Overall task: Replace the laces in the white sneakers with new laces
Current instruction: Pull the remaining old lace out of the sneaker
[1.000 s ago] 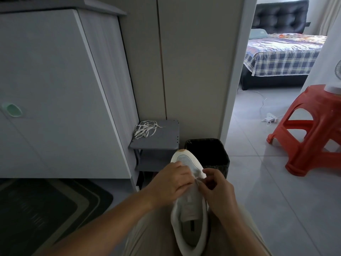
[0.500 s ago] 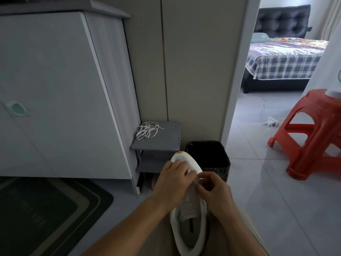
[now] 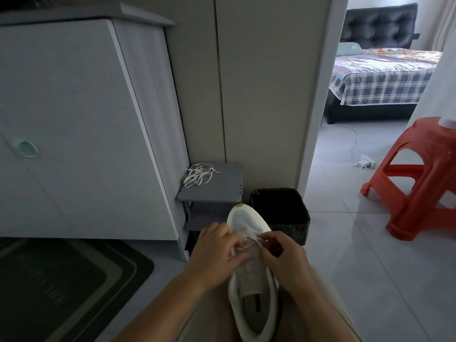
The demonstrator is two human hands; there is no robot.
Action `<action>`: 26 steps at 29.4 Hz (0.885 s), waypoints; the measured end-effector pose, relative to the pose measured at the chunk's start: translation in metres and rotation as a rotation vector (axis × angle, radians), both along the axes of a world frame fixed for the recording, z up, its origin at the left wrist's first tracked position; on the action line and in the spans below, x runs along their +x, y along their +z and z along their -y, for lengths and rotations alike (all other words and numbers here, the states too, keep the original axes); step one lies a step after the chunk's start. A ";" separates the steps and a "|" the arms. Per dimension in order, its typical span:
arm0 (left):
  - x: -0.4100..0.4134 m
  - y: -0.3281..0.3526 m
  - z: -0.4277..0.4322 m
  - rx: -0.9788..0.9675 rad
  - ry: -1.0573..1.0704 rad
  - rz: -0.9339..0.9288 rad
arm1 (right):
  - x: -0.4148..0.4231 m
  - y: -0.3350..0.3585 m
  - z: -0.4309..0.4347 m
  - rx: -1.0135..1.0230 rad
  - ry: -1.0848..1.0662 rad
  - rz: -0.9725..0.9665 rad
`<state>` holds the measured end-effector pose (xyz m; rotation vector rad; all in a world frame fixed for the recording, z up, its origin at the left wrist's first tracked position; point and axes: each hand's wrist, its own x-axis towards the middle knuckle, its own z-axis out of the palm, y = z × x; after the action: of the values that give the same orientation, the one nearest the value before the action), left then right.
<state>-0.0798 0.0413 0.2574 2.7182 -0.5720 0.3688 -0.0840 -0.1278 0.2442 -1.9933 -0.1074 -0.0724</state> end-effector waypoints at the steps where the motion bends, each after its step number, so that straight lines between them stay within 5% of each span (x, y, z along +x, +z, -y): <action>1: 0.002 0.005 0.008 0.109 0.053 0.062 | 0.000 0.000 0.000 0.003 0.005 0.015; 3: 0.006 0.017 0.026 0.223 0.051 0.176 | -0.001 0.001 0.000 0.030 0.010 0.008; 5: 0.011 0.016 0.031 0.200 -0.091 0.098 | -0.001 0.002 0.002 0.089 -0.017 -0.007; 9: 0.001 0.019 -0.003 -0.508 -0.197 -0.222 | 0.000 0.003 0.007 0.104 -0.095 0.003; 11: -0.007 0.012 -0.024 -0.677 -0.128 -0.328 | 0.000 0.004 0.005 0.026 -0.058 0.003; 14: -0.007 0.004 -0.040 -0.344 0.040 -0.327 | -0.001 0.003 0.001 -0.016 -0.011 -0.017; 21: 0.002 0.027 0.026 0.247 -0.036 0.196 | -0.003 0.001 -0.003 0.077 0.003 -0.036; 26: 0.008 0.032 0.045 0.353 0.009 0.173 | -0.001 0.001 0.003 0.090 -0.012 -0.041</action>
<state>-0.0720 -0.0033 0.2890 3.0454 -0.7333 0.5566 -0.0851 -0.1304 0.2454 -1.9049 -0.0648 -0.0430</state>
